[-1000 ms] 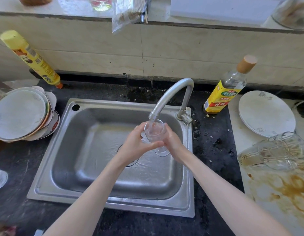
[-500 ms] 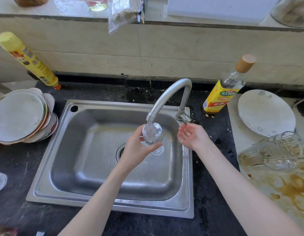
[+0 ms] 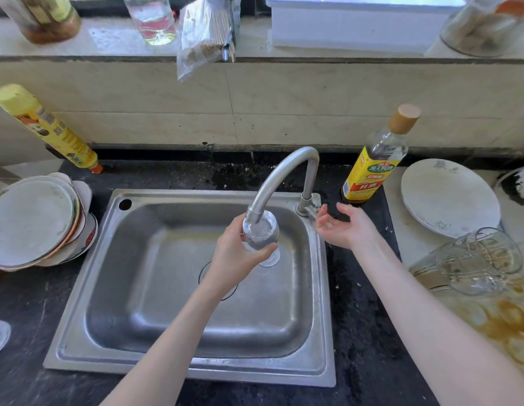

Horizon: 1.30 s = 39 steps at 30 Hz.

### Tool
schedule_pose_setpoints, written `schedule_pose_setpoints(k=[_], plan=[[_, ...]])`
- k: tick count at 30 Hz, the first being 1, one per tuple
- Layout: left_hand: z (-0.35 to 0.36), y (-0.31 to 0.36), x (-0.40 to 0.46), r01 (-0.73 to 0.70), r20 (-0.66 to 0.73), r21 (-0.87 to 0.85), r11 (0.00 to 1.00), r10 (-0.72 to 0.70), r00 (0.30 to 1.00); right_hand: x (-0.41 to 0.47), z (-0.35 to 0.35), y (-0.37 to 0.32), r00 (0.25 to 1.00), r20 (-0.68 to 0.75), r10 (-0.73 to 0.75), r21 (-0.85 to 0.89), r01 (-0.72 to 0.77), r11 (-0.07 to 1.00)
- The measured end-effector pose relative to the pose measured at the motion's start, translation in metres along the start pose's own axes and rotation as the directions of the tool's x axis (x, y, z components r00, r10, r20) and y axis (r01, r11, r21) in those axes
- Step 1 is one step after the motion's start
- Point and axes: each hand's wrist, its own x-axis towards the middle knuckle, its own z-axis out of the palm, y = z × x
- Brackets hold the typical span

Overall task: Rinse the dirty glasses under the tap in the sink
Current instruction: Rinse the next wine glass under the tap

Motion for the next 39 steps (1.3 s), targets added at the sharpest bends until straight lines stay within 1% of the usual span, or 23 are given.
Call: schedule_pose_setpoints(k=[2,4,5,7,8,9,10,11,12,14,15,17,19,21,23,25,28,30,33,35,37,39], plan=[[0.000,0.000,0.000,0.000,-0.016,-0.003,1.000,0.000,1.000,-0.006,-0.001,0.008,1.000,0.011,-0.024,-0.111,0.025,0.994],[-0.001,0.000,-0.002,0.009,-0.032,-0.029,1.000,-0.009,0.999,-0.017,-0.006,0.020,0.999,0.009,-0.043,-0.310,0.044,0.950],[0.000,-0.001,-0.003,0.012,-0.042,-0.044,0.999,-0.013,0.999,-0.023,-0.011,0.029,0.999,0.011,-0.030,-0.424,0.032,0.905],[0.001,-0.003,-0.005,0.019,-0.063,-0.049,0.999,-0.022,0.998,-0.035,-0.025,0.052,0.998,-0.002,0.060,-0.635,-0.047,0.771],[0.001,-0.004,-0.006,0.017,-0.074,-0.041,0.999,-0.020,0.997,-0.039,-0.032,0.064,0.993,-0.024,0.118,-0.704,-0.101,0.703],[0.002,-0.005,-0.007,0.014,-0.081,-0.034,0.999,-0.016,0.997,-0.041,-0.038,0.076,0.984,-0.047,0.170,-0.735,-0.150,0.662],[0.003,-0.005,-0.008,0.012,-0.085,-0.028,1.000,-0.014,0.996,-0.040,-0.041,0.085,0.977,-0.062,0.202,-0.730,-0.183,0.659],[0.004,-0.005,-0.009,0.013,-0.086,-0.030,0.999,-0.015,0.996,-0.038,-0.042,0.093,0.973,-0.063,0.220,-0.694,-0.201,0.691],[0.005,-0.004,-0.012,0.008,-0.085,-0.039,0.999,-0.011,0.996,-0.034,-0.040,0.098,0.974,-0.056,0.221,-0.632,-0.206,0.747],[0.008,-0.001,-0.017,-0.012,-0.068,-0.079,0.997,0.007,0.998,-0.027,-0.030,0.104,0.980,-0.054,0.191,-0.468,-0.194,0.862],[0.010,-0.001,-0.020,-0.023,-0.062,-0.103,0.994,0.017,0.998,-0.025,-0.025,0.106,0.983,-0.062,0.170,-0.398,-0.181,0.899],[0.012,-0.001,-0.024,-0.033,-0.063,-0.126,0.991,0.026,0.998,-0.023,-0.018,0.107,0.990,-0.066,0.123,-0.321,-0.138,0.937],[0.012,-0.004,-0.027,-0.002,-0.057,-0.117,0.993,-0.005,0.998,-0.025,-0.018,0.103,0.997,-0.045,0.065,-0.329,-0.076,0.941],[0.010,-0.009,-0.029,0.062,-0.026,-0.067,0.996,-0.064,0.998,-0.030,-0.020,0.098,0.999,-0.010,-0.044,-0.424,0.036,0.905],[0.008,-0.014,-0.032,0.108,0.023,0.009,0.994,-0.108,0.994,-0.033,-0.022,0.094,0.986,0.044,-0.160,-0.532,0.159,0.832],[0.007,-0.017,-0.035,0.113,0.066,0.107,0.988,-0.120,0.991,-0.039,-0.023,0.092,0.958,0.105,-0.266,-0.632,0.271,0.726],[0.006,-0.019,-0.040,0.070,0.069,0.248,0.966,-0.090,0.994,-0.049,-0.023,0.095,0.894,0.202,-0.399,-0.726,0.410,0.551],[0.005,-0.019,-0.043,0.029,0.066,0.352,0.936,-0.056,0.996,-0.054,-0.023,0.099,0.848,0.273,-0.455,-0.770,0.476,0.425],[0.003,-0.017,-0.050,-0.051,0.099,0.487,0.872,0.002,0.995,-0.061,-0.025,0.107,0.748,0.371,-0.550,-0.829,0.534,0.167],[-0.001,-0.015,-0.054,-0.109,0.139,0.556,0.824,0.037,0.990,-0.068,-0.027,0.112,0.686,0.447,-0.574,-0.837,0.547,0.002],[-0.008,-0.014,-0.057,-0.175,0.195,0.617,0.767,0.067,0.979,-0.075,-0.028,0.116,0.648,0.506,-0.569,-0.828,0.550,-0.111],[-0.017,-0.011,-0.058,-0.245,0.240,0.642,0.727,0.114,0.964,-0.084,-0.027,0.120,0.613,0.549,-0.569,-0.818,0.534,-0.214]])
